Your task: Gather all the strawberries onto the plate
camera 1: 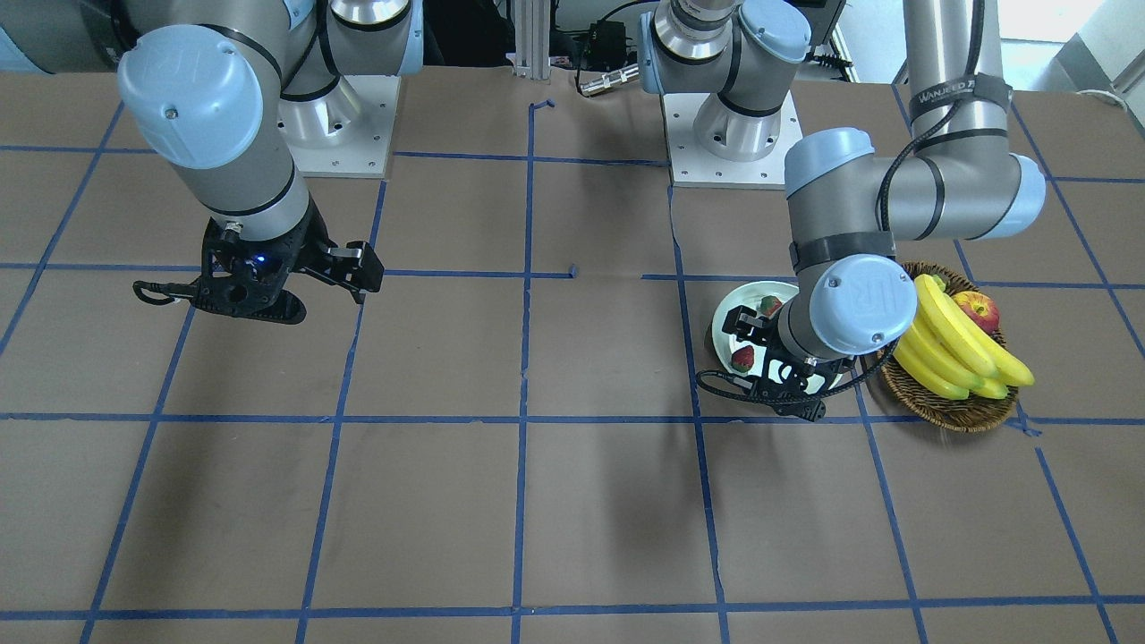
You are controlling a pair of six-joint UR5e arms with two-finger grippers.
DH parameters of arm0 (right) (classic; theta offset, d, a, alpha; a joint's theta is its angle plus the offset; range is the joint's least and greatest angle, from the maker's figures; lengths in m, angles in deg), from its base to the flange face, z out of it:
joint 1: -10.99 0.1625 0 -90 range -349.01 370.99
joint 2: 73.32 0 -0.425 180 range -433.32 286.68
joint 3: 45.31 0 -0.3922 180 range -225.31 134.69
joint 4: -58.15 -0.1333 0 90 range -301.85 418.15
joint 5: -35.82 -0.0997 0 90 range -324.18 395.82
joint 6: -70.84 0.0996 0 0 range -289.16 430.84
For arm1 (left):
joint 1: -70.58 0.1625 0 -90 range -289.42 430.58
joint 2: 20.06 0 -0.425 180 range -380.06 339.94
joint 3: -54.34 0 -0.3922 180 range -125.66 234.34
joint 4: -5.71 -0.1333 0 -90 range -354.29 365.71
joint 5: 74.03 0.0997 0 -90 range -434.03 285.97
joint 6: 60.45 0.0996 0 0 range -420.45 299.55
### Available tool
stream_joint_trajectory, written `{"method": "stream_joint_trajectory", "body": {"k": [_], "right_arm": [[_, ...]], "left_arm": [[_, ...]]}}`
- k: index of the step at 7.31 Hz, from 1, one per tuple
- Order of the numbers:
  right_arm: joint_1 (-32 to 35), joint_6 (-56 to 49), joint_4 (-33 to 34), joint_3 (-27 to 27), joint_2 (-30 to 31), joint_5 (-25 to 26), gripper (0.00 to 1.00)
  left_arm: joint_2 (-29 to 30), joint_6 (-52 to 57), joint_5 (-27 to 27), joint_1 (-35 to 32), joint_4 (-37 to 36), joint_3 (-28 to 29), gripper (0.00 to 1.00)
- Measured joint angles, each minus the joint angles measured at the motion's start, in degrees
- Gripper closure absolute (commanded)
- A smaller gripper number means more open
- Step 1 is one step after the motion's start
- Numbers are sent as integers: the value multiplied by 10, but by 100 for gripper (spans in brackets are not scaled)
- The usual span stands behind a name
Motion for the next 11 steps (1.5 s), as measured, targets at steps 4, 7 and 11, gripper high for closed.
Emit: {"method": "stream_joint_trajectory", "body": {"k": [4,7,11], "right_arm": [[1,-2,-9,-15,13,39,0],[3,2,-44,-55,20,49,0],[18,6,-71,-81,23,32,0]], "left_arm": [[-80,-134,-42,-45,-4,26,0],[-136,-223,-49,-43,-4,43,0],[-151,-237,-62,-53,24,47,0]]}}
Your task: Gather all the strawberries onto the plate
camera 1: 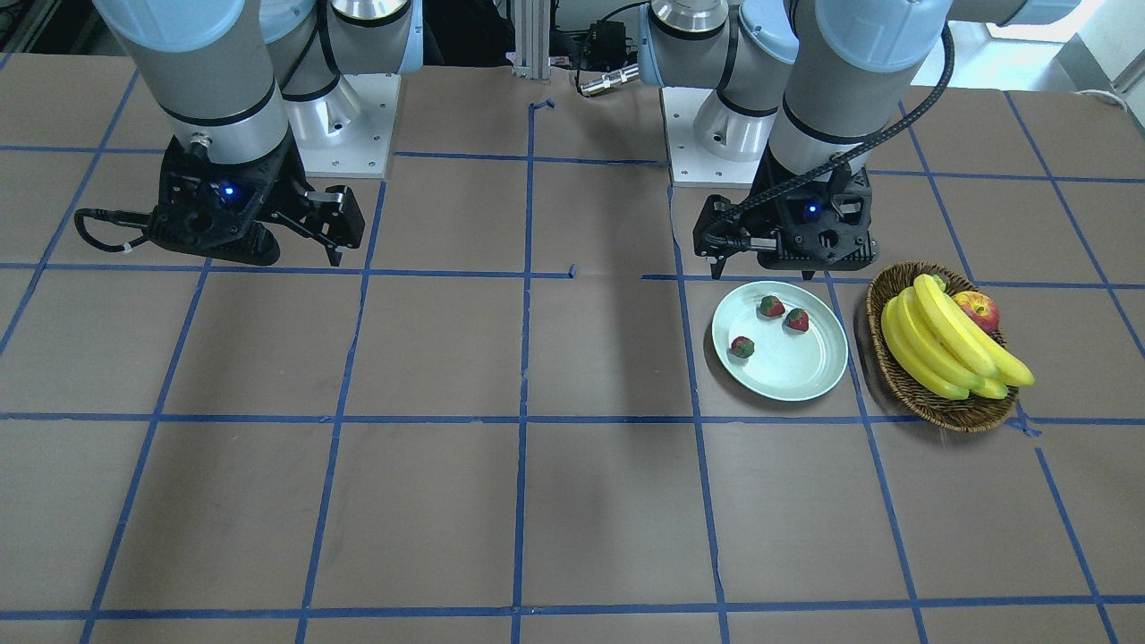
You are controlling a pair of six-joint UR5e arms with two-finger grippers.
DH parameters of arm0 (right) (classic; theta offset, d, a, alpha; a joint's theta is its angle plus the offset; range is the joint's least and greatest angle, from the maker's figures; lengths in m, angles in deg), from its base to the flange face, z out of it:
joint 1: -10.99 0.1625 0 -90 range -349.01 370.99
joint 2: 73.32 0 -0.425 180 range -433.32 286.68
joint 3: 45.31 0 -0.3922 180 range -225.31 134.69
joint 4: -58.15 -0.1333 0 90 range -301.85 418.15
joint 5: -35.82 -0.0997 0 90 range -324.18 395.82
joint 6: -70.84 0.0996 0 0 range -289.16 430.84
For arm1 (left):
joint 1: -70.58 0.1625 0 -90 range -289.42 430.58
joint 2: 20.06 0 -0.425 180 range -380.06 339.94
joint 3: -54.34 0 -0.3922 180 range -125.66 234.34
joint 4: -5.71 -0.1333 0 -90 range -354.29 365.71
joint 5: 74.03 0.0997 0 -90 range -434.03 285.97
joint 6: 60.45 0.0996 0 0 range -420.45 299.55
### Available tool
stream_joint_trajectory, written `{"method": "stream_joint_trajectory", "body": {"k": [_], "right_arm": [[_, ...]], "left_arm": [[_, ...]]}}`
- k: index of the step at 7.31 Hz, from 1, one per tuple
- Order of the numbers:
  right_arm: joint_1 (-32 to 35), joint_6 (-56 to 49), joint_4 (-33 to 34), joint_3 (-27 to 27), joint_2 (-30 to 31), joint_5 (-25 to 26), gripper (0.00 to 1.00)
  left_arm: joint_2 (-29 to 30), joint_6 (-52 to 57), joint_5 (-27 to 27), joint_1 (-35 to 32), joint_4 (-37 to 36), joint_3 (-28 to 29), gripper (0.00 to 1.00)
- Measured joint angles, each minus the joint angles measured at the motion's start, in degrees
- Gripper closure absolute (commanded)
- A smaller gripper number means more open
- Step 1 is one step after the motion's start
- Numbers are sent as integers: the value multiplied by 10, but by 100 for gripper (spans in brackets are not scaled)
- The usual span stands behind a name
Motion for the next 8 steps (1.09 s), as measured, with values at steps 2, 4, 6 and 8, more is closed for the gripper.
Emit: {"method": "stream_joint_trajectory", "body": {"k": [2,4,6,8], "right_arm": [[5,1,-3,-7,2,-40,0],[5,2,-9,-9,6,-54,0],[5,0,-12,-10,8,-53,0],[4,-1,-10,-3,7,-50,0]], "left_arm": [[5,-3,-36,-9,0,-4,0],[5,-3,-56,-9,-1,-3,0],[3,-2,-58,-6,-1,1,0],[-3,1,-53,4,9,7,0]]}}
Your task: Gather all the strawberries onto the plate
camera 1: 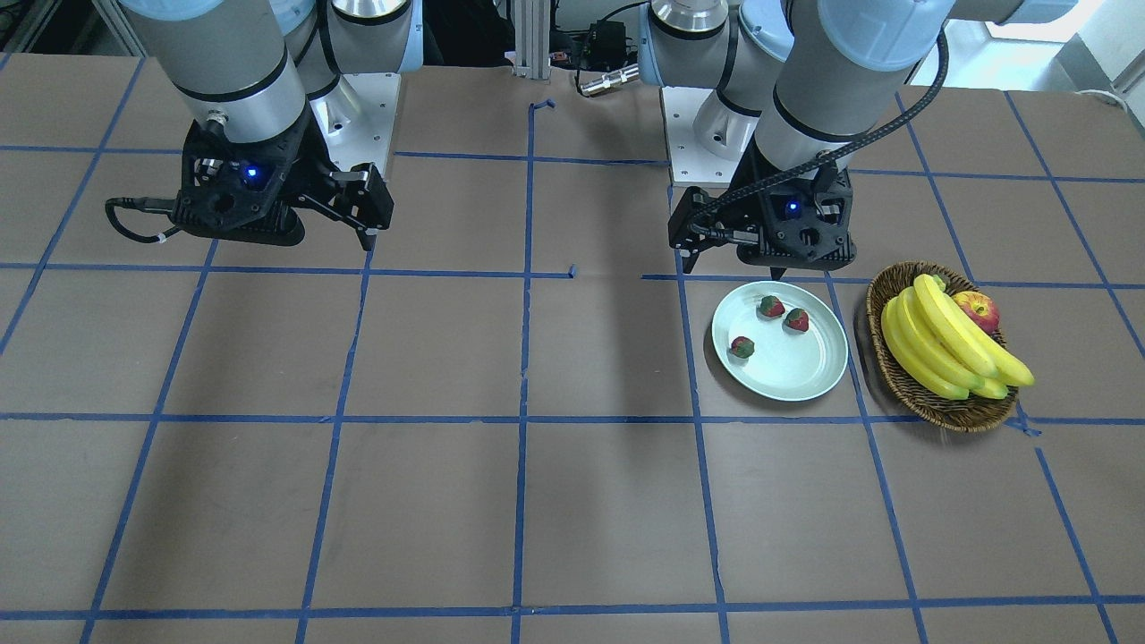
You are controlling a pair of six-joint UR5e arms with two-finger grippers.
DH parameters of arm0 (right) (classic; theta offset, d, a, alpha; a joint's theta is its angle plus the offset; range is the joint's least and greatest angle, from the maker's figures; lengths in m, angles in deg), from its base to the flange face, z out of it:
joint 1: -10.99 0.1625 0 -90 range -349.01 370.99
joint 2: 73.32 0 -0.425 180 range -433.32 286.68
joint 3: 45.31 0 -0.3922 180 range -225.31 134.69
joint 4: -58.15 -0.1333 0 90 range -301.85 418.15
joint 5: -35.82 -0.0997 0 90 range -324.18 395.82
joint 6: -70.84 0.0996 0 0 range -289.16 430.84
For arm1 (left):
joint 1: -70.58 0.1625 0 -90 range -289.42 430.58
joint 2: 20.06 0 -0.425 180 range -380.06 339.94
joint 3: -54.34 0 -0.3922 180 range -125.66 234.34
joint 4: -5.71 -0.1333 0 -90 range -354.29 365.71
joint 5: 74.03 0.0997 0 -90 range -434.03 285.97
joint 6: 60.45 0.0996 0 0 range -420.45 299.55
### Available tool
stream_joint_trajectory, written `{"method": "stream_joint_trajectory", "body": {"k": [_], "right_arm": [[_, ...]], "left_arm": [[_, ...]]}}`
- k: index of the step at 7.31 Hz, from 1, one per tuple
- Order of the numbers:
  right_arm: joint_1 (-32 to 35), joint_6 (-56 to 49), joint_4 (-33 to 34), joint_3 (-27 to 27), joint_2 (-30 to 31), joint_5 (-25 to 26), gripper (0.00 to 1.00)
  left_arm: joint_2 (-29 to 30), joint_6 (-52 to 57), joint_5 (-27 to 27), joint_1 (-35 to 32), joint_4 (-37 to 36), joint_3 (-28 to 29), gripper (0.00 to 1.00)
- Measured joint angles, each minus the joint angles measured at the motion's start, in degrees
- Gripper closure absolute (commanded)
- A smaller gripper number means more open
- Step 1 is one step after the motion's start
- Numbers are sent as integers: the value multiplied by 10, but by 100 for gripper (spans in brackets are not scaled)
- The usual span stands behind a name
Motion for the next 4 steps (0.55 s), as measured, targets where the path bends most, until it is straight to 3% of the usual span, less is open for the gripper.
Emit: {"method": "stream_joint_trajectory", "body": {"k": [4], "right_arm": [[-2,2,12,2,-4,-2,0]], "left_arm": [[-3,0,4,11,17,12,0]]}}
